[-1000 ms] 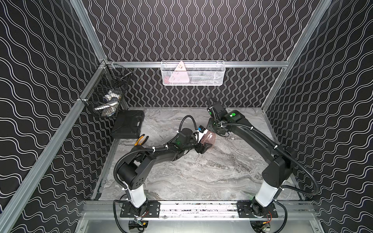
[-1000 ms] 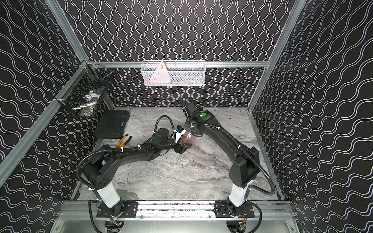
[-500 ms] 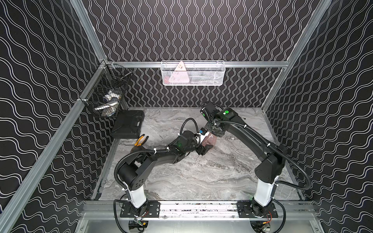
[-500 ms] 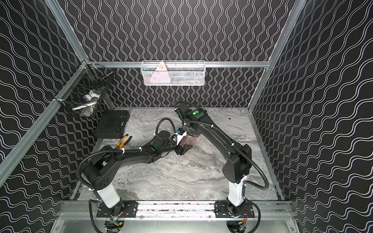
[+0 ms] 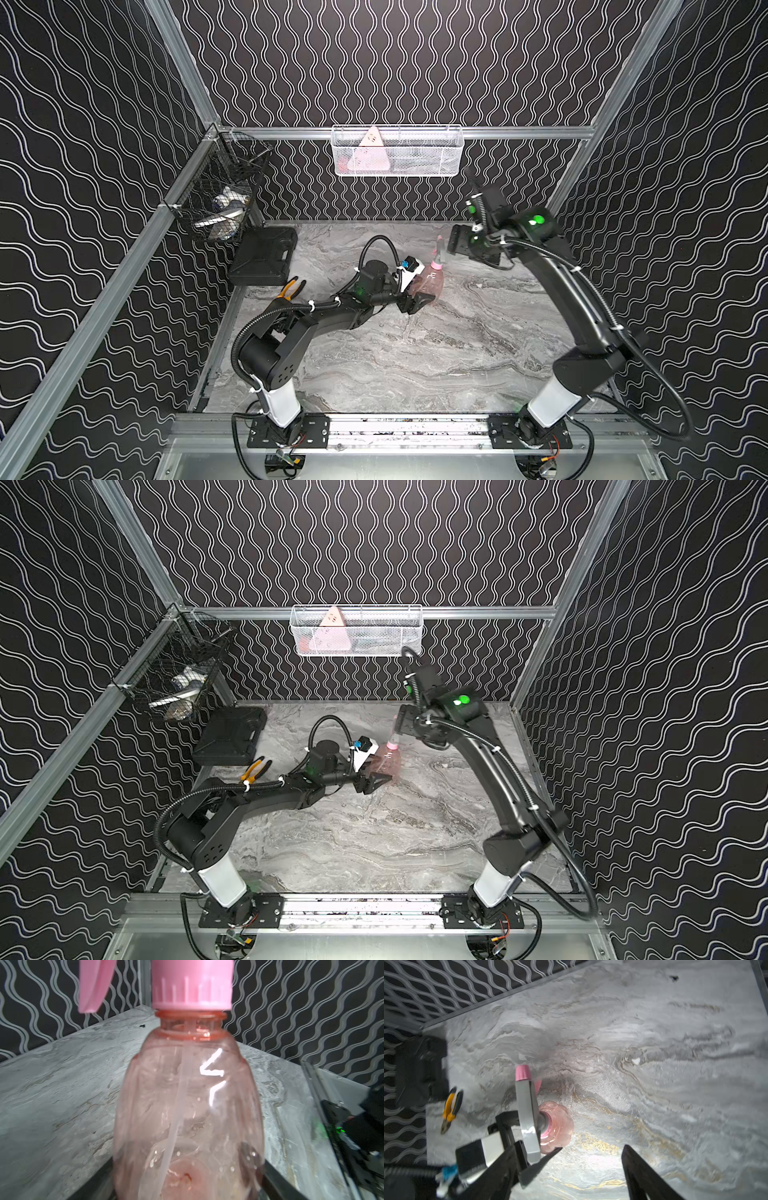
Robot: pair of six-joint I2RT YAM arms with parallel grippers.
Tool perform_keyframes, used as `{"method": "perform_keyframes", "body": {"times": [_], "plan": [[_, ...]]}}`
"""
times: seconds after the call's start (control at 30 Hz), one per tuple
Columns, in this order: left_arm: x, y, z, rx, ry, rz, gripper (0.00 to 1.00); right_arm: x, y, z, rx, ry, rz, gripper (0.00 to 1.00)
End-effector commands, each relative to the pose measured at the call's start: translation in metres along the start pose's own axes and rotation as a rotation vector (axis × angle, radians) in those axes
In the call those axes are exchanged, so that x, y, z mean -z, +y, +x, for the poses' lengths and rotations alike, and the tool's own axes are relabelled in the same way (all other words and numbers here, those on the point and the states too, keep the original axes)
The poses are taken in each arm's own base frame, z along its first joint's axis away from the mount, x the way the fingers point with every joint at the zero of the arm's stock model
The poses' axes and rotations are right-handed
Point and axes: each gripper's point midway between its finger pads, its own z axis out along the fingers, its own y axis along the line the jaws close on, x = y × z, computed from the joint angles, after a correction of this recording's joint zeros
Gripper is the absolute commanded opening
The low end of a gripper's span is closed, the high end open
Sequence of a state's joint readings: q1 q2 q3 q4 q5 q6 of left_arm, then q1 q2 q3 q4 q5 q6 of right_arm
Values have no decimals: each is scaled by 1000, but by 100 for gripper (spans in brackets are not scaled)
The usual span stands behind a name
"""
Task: Attach spray nozzles to spray bottles
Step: Screw the spray nozzle on the spray bottle.
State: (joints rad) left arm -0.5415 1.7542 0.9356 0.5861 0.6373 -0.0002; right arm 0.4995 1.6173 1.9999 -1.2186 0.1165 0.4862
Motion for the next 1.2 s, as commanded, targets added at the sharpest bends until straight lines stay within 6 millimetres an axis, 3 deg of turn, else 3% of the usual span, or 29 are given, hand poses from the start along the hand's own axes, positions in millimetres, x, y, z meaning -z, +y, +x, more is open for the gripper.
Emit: {"method": "perform_keyframes", "body": {"times": [0.0,0.07,0.1,0.23,0.33,0.5,0.63,0.73,0.97,1.17], "plan": [[3,-28,-5,-23,2,187,4,20,46,-27,327,-128,-378,92],[4,-32,-4,-19,28,225,3,22,52,-32,356,-75,-458,90],[5,-35,-3,-15,41,252,3,17,51,-33,378,-28,-434,84],[7,-39,-3,16,80,307,3,-15,41,-35,404,25,-354,72],[10,-43,-4,18,92,338,3,-32,35,-37,342,52,-416,72],[8,-45,0,50,124,376,3,-31,58,-30,297,88,-606,72],[6,-45,3,61,133,379,3,-28,65,-28,296,72,-667,73],[7,-45,5,57,139,375,3,-36,69,-18,288,127,-709,73],[9,-36,2,-7,157,298,3,-70,63,12,241,301,-707,71],[12,-17,4,-98,179,158,3,-74,48,29,231,375,-644,69]]}}
